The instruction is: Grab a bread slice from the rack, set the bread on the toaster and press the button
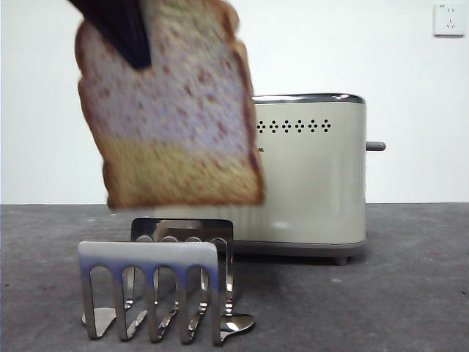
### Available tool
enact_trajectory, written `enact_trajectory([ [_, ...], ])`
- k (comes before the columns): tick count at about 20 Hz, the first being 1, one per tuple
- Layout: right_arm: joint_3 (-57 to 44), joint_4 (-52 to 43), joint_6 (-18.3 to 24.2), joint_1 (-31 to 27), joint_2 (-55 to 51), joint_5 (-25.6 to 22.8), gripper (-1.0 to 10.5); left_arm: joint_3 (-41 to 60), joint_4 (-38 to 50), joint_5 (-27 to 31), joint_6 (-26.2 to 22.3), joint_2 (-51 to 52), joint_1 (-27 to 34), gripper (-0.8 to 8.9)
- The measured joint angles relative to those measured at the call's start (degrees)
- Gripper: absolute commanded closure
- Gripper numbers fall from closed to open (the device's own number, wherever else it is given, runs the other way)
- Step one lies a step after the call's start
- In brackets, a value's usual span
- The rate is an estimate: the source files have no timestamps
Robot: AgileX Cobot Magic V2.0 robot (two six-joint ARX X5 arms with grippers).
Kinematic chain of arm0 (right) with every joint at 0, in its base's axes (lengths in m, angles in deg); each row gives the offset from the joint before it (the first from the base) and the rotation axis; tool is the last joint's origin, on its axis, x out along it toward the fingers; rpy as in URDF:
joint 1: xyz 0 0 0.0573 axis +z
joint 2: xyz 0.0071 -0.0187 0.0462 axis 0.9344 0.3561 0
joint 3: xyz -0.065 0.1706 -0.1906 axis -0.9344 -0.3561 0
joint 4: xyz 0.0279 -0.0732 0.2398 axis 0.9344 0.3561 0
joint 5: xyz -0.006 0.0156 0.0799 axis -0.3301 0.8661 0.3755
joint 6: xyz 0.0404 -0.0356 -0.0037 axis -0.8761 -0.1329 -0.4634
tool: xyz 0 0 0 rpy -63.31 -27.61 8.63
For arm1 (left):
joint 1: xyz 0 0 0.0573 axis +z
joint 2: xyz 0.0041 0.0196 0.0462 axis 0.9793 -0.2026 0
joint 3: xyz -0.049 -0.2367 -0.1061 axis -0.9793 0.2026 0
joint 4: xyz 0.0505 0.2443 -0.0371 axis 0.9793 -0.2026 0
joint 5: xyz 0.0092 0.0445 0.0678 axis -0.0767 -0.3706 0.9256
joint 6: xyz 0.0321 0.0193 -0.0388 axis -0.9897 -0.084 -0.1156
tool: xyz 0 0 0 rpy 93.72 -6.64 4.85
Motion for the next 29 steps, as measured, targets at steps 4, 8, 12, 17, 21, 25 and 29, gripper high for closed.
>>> enact_trajectory([
  [4,0.0,0.02,0.0,0.0,0.44,0.0,9.5,-7.65,-2.56,1.03,-4.92,0.52,-0.13,8.23],
  [8,0.0,0.15,0.02,0.0,2.62,0.2,9.5,-19.19,-6.03,2.75,-8.35,-0.2,-0.2,8.24],
  [12,0.0,-0.24,1.44,0.0,5.73,3.85,9.5,-30.05,-7.23,5.25,-10.82,-4.98,0.94,8.24],
  [17,0.0,-0.44,2.89,0.0,8.26,7.06,9.5,-38.77,-7.89,4.15,-12.31,-13.29,4.44,8.25],
  [21,0.0,-0.42,3.98,0.0,8.31,8.35,9.5,-42.86,-8.74,1.42,-12.76,-19.82,9.25,8.25],
  [25,0.0,-0.44,4.09,0.0,8.31,10.19,9.5,-44.83,-8.9,-0.13,-12.98,-23.37,12.55,8.25],
  [29,0.0,-0.42,4.07,0.0,8.31,11.06,9.5,-44.87,-8.81,-1.81,-13.86,-24.92,13.4,8.25],
])
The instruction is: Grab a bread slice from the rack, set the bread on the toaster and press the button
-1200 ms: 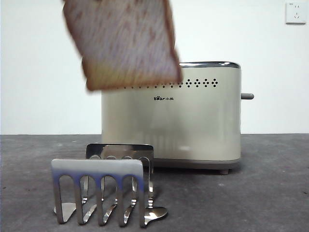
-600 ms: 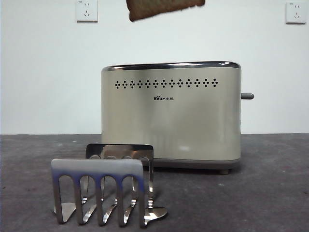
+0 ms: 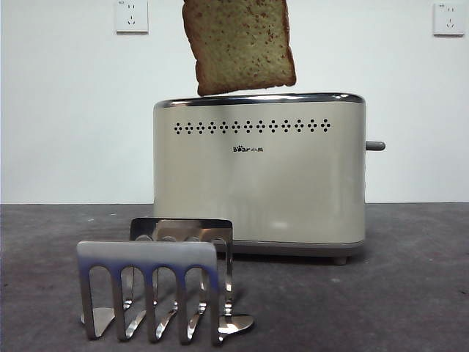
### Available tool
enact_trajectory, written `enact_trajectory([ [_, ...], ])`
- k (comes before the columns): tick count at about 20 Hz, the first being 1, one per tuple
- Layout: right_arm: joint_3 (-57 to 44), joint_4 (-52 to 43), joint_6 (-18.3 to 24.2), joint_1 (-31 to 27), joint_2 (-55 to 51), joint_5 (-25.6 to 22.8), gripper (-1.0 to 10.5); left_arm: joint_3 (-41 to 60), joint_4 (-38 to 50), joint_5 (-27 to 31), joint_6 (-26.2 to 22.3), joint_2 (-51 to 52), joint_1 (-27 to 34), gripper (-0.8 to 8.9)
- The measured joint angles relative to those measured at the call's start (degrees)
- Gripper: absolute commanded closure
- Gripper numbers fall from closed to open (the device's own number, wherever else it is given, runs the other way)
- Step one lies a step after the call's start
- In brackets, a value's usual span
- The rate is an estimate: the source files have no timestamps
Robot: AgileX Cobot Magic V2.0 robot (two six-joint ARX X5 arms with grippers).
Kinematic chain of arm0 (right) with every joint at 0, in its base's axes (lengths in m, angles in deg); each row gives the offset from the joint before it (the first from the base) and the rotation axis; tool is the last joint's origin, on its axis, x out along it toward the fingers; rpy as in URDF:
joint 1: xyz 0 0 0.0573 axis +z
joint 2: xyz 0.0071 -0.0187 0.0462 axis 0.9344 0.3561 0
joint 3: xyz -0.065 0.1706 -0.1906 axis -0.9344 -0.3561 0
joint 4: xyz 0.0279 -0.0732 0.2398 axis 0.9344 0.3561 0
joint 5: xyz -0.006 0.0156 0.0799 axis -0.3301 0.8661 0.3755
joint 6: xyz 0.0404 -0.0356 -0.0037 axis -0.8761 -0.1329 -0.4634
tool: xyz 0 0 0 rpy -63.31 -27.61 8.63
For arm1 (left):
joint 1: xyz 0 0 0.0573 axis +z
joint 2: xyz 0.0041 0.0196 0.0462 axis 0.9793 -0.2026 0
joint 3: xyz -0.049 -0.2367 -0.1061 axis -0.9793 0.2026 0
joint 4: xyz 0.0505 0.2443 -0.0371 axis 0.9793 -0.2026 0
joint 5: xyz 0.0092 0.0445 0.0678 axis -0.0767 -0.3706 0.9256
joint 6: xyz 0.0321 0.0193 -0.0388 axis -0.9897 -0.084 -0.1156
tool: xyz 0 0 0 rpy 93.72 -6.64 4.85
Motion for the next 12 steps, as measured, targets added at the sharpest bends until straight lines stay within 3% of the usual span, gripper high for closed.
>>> enact_trajectory([
  [12,0.0,0.07,0.0,0.0,0.0,0.0,9.5,-0.07,2.01,-3.04,-1.66,-4.07,1.38,8.25],
])
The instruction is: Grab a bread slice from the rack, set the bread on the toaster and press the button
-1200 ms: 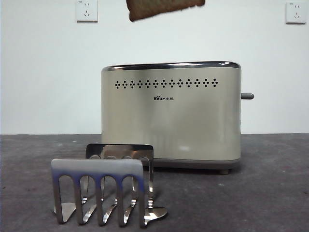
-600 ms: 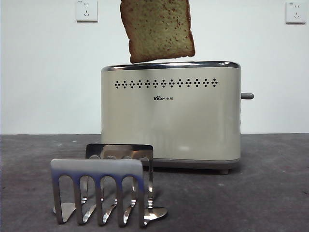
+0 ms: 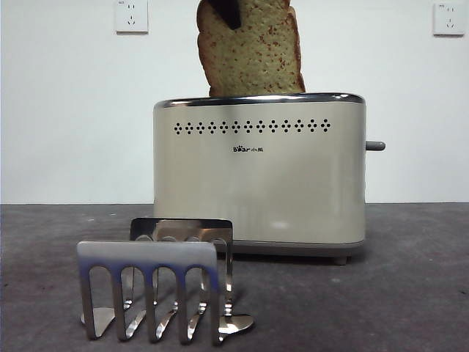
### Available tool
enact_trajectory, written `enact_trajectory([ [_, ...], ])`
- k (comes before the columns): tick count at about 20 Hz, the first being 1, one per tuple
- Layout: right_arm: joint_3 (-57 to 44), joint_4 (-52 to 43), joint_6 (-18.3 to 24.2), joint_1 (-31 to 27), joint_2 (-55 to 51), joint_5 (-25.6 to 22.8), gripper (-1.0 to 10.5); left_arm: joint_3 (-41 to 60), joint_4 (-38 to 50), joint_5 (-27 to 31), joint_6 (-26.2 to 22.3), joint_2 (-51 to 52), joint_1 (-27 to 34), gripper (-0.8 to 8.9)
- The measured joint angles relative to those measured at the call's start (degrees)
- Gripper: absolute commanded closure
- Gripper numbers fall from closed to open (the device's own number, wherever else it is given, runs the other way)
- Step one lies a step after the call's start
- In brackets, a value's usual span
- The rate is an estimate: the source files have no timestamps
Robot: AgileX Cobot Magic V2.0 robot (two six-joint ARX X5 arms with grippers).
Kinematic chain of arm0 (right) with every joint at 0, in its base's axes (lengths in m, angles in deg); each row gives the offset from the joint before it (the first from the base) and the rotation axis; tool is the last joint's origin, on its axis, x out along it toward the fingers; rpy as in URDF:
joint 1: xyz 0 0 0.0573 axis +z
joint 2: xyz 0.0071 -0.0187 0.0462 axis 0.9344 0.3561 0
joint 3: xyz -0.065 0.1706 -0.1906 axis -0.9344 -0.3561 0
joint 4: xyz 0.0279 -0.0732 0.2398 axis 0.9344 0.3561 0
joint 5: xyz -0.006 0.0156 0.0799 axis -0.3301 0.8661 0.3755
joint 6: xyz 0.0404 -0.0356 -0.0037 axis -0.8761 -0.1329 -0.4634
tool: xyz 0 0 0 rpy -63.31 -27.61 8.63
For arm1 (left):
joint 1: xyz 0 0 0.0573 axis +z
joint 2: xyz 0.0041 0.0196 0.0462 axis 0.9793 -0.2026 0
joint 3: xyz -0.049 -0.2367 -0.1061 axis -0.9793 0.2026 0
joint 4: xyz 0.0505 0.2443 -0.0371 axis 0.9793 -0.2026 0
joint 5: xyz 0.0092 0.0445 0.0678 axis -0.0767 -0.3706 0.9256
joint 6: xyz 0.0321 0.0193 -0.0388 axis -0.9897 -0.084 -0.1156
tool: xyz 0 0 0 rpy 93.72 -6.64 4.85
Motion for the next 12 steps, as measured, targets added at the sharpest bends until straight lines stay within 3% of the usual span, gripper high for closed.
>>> enact_trajectory([
  [12,0.0,0.04,0.0,0.0,0.0,0.0,9.5,0.0,1.44,-1.79,-2.36,-5.84,2.12,8.25],
])
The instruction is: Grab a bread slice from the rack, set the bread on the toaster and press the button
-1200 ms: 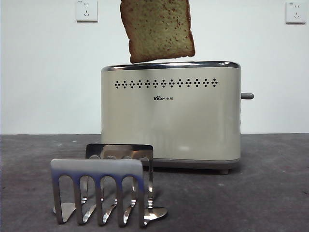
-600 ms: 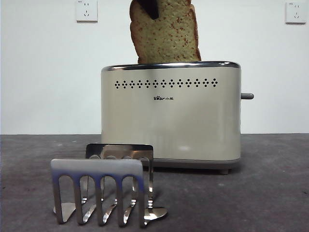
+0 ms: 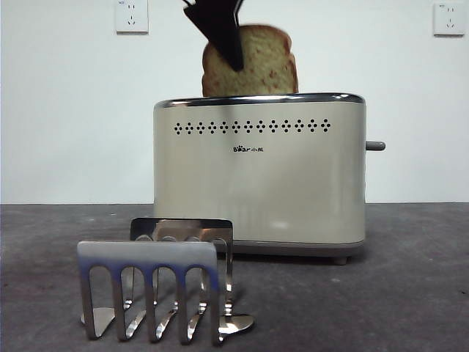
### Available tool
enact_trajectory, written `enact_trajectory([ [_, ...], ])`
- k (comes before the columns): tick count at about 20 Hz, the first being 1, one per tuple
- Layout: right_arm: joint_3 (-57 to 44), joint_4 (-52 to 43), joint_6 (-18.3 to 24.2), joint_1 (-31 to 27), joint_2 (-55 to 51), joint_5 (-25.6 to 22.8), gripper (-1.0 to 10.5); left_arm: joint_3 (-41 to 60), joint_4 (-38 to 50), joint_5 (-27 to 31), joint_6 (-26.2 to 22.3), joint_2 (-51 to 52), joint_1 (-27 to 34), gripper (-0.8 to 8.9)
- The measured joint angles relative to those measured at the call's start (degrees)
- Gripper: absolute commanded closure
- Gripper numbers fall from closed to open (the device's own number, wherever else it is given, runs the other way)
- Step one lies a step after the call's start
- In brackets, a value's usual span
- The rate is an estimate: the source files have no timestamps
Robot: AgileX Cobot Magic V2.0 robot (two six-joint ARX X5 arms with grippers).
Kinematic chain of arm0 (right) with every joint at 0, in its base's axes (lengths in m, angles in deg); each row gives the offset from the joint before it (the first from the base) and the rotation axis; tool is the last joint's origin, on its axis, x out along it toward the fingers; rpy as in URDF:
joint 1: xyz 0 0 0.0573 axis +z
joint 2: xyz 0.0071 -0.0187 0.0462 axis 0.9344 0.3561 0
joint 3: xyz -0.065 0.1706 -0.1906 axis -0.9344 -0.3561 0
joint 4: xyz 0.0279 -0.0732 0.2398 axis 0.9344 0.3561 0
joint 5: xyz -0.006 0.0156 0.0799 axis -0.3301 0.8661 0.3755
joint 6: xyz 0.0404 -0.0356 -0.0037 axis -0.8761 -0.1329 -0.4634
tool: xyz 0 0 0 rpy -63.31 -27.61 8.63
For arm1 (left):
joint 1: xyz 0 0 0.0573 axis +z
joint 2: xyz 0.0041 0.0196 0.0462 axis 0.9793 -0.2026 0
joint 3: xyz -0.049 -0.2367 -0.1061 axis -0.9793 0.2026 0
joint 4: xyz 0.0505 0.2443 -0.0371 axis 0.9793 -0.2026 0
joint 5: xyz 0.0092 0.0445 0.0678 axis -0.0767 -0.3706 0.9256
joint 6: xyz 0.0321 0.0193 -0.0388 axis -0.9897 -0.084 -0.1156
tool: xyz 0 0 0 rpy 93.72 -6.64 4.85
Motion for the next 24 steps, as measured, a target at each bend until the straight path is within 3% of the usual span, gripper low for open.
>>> enact_trajectory([
  [8,0.0,0.22,0.02,0.0,0.0,-0.02,9.5,0.0,3.04,0.72,2.34,-3.54,0.07,8.1],
  [9,0.0,0.33,0.02,0.0,0.0,0.0,9.5,0.0,3.74,1.2,3.26,-3.54,0.15,7.57],
  [12,0.0,0.26,0.02,0.0,0.0,-0.02,9.5,0.0,4.28,1.22,4.7,-3.45,0.28,4.17],
  [14,0.0,0.26,0.02,0.0,0.0,0.0,9.5,0.0,5.33,1.36,5.95,-2.73,0.28,3.45],
  [21,0.0,-1.75,-1.77,0.0,1.97,0.0,9.5,0.0,5.38,1.42,9.92,7.5,-0.61,3.5],
  [22,0.02,-3.74,-2.89,0.0,3.3,0.02,9.5,0.0,5.38,1.22,11.08,9.4,-1.07,4.32],
  [24,0.02,-9.4,-5.68,0.0,6.78,0.09,9.5,0.0,4.72,-0.17,14.1,13.18,-1.88,7.69],
])
